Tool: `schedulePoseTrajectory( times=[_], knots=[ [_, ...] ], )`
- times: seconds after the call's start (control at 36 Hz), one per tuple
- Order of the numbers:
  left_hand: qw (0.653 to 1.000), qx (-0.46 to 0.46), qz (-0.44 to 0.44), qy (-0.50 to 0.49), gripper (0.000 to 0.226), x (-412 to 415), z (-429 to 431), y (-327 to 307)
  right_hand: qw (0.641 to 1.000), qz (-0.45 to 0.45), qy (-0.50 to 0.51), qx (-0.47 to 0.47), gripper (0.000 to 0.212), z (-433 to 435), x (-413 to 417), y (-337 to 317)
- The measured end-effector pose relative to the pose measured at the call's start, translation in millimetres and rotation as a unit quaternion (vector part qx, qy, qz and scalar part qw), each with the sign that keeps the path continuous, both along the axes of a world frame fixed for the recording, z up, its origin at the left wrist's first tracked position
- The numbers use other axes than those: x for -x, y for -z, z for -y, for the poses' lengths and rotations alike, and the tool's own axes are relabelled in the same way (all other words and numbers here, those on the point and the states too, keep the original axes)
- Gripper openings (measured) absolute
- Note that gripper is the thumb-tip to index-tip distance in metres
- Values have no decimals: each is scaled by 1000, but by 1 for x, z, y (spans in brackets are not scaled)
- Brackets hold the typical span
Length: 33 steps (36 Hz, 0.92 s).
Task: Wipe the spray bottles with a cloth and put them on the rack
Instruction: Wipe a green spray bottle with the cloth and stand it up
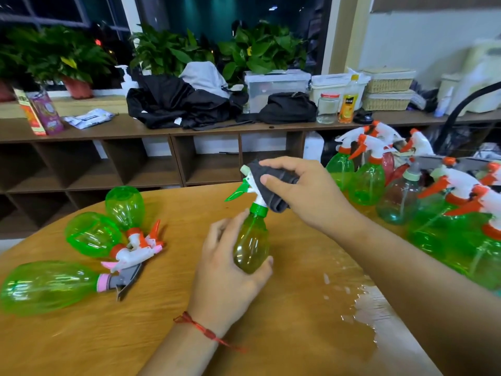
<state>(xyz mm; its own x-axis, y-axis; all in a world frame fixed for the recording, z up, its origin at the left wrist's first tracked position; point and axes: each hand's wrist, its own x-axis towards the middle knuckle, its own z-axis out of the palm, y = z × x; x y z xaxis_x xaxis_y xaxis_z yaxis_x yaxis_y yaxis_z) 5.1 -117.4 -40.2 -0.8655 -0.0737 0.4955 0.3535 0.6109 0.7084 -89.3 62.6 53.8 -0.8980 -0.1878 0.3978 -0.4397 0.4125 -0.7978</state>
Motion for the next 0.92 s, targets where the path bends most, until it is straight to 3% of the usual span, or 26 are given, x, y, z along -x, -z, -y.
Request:
schedulePoseTrajectory(
  times=[0.17, 0.33, 0.53, 0.64, 0.72, 0.81, 0.86, 0.92],
  knots=[
    [999, 40, -1, -14, 89, 5, 9, 1, 993, 108, -50, 21, 8, -13, -11, -6],
    [994, 109, -6, 5, 86, 5, 8, 0, 985, 167, -27, 15, 11, -18, -13, -12],
    [960, 247, -26, -128, 109, 4, -1, -5, 971, 195, 67, 124, 11, -6, -14, 2],
    [940, 288, -37, -180, 99, 3, -5, -7, 970, 193, 58, 136, 13, 2, -18, 7],
    [964, 208, -53, -158, 86, 6, 2, -6, 970, 186, 25, 155, 11, 5, -19, 5],
    [997, -20, -10, -71, 84, 8, 12, -7, 962, 180, -20, 205, 14, 0, -20, 2],
    [977, -212, 32, -1, 80, 9, 14, -10, 960, 179, -22, 215, 19, -3, -22, 6],
    [921, -377, 60, 76, 70, 10, 12, -11, 962, 183, -31, 198, 22, -4, -26, 14]
  ],
)
